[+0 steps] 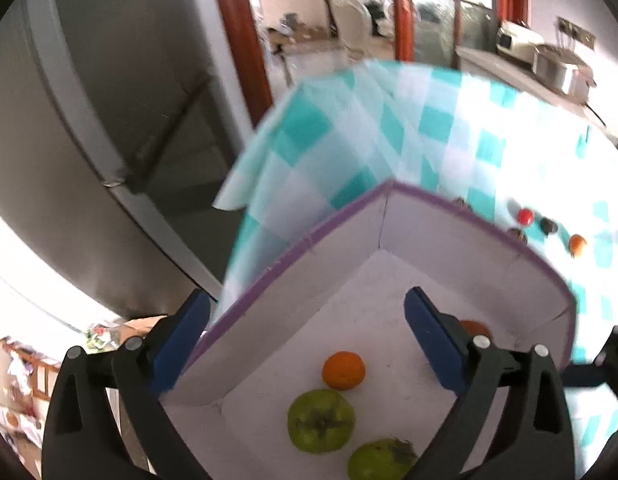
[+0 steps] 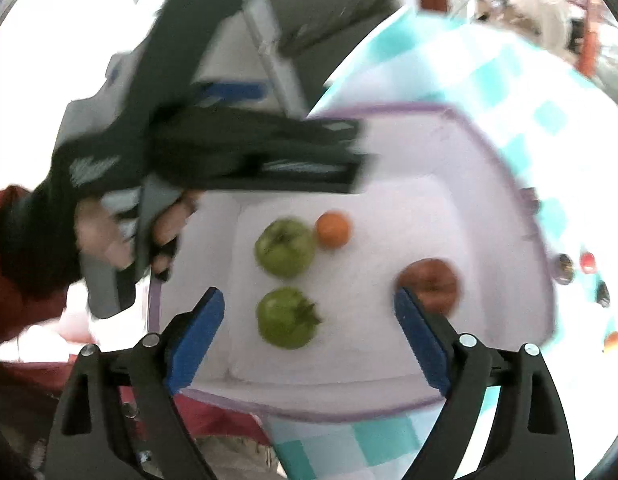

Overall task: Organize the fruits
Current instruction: 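Open both tools to release the fruits into the box and withdraw, then grasp the small orange with the right tool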

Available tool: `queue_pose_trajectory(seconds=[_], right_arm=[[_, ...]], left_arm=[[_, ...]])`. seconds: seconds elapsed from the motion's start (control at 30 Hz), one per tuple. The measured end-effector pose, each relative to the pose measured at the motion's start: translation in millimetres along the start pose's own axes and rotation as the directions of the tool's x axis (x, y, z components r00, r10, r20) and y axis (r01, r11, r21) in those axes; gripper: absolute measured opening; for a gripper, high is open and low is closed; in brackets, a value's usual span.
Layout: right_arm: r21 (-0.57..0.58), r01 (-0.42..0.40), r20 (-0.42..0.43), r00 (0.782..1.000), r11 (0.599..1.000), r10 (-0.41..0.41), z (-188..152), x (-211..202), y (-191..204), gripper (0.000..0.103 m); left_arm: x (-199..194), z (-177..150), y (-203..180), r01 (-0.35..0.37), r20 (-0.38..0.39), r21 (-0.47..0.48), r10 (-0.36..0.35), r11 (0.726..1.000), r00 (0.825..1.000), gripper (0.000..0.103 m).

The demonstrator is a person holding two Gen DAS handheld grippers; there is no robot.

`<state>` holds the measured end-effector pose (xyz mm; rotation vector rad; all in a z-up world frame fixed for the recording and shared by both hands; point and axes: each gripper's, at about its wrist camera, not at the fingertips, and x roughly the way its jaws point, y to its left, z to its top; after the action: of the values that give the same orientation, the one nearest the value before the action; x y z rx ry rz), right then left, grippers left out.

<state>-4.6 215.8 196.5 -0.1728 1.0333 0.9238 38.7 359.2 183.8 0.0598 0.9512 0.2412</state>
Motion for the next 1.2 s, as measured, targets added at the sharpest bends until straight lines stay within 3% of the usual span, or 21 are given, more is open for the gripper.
queue_pose_trajectory(seconds=[0.17,0.4,0.77,1.03,1.2], right_arm=[[0.106,0.078,0.130,0.987,0.991,-0.091,-34.0,-59.5,-38.6,0.088],[0.195,0.152,0.221,0.956,0.969,-0.194,-104.2,-117.8,-88.6,0.088],[0.323,0.192,0.223,0.936,0.927,-0.272,-206.3,-172.8,-148.6,0.088],[0.398,0.207,0.214,0.926,0.894,-0.310,-246.4,-195.7,-174.8,0.088],[0.451,0.231,0.193,0.918,0.862,-0.347,-260.4,-198.3,-192.1,0.088]], left_arm=[[-57.7,-14.8,-35.9,-0.074,0.037,-0.008,0.075,0.997,0.997,0.100],[-117.0,-30.5,-119.9,-0.089,0.063,0.092,0.084,0.992,0.994,0.101],[-159.3,-87.6,-265.3,0.009,0.026,0.270,-0.017,0.963,1.000,0.101],[-166.0,-96.8,-310.5,0.048,0.003,0.315,-0.051,0.948,0.999,0.101],[-153.2,-95.1,-323.8,0.108,-0.052,0.290,-0.097,0.951,0.994,0.101]])
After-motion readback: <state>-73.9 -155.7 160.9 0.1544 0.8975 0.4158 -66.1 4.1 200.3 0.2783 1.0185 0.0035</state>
